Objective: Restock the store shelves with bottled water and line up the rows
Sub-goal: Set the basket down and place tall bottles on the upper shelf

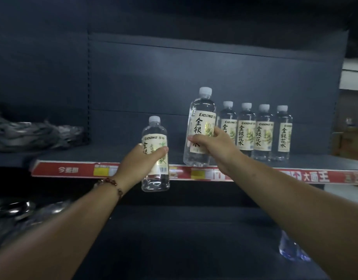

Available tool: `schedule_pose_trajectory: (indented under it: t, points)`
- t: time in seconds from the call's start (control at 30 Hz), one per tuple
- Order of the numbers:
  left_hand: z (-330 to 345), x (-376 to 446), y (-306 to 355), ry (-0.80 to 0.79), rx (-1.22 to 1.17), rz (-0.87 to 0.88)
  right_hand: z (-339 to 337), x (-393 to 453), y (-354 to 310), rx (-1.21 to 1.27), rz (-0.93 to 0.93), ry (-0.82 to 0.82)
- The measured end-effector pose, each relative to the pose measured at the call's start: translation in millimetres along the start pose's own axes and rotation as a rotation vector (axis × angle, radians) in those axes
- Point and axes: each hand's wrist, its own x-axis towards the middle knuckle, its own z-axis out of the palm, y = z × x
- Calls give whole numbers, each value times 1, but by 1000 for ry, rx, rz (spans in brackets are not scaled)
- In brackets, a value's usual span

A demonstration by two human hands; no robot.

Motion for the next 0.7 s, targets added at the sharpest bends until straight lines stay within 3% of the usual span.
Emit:
schedule_pose_trajectory:
  t: [0.37,0.7]
  points:
    - [3,-5,-3,46,127,10,46,57,24,-530,-33,250]
    - [4,-2,-3,73,141,1,65,68,35,-715,-55,451]
